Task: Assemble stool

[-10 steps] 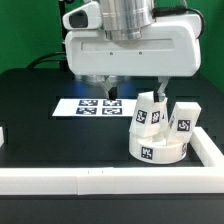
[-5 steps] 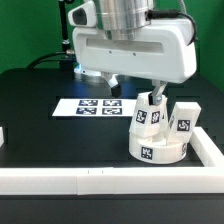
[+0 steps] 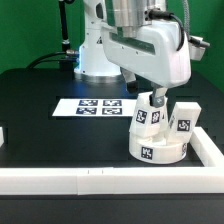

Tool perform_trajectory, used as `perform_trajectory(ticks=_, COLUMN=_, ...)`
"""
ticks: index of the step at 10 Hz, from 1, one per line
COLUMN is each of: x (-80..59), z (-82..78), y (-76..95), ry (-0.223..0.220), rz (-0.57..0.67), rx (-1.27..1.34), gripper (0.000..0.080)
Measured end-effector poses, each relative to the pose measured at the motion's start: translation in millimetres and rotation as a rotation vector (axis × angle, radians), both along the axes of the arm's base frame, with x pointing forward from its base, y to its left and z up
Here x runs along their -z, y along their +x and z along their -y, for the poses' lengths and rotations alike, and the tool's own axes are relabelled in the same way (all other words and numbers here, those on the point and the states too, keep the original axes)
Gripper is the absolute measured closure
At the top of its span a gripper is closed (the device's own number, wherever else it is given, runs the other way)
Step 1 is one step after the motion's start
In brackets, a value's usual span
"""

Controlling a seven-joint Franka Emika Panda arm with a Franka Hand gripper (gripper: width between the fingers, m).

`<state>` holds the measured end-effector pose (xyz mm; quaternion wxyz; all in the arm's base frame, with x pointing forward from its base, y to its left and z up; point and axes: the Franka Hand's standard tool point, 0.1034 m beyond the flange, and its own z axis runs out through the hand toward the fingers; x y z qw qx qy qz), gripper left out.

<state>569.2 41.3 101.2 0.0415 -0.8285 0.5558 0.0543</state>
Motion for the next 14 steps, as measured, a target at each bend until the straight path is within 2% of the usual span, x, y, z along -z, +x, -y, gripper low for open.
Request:
perform_trajectory(ticks=2, x=2.1, z=-10.9, y=-2.3, ry=-0.063, rz=0.026, rx=-0.106, gripper=0.015)
perform_trajectory(ticks=4, x=3.1, z=-9.7, y=-2.1, ry=-0.059, rz=0.025, rx=-0.094, gripper=0.015)
perform_trajectory(ticks=6, x=7.6, z=-14.0, y=-2.2, ry=-0.088, rz=0.062, rx=-0.172, gripper=0.015)
perform_trajectory(ticks=8, x=13.9, z=-14.5, y=-7.4, ry=-0.09, rz=0.055, rx=-0.226, gripper=0.015)
perform_trajectory(ticks=11, x=15.1, z=-13.1, y=-7.7, ry=-0.09, rz=0.054, rx=-0.233, gripper=0.015)
perform_trajectory(ticks=12, x=15.1, z=-12.4, y=-7.7, ry=-0.091, rz=0.053, rx=-0.232, gripper=0.0281)
perform_trajectory(ticks=13, x=15.0, z=-11.6, y=-7.6, ry=-0.091, rz=0.054, rx=-0.231, gripper=0.0281)
perform_trajectory(ticks=14, x=15.1, z=-11.9, y=-7.5, ry=-0.091, rz=0.054, rx=-0.232, gripper=0.042)
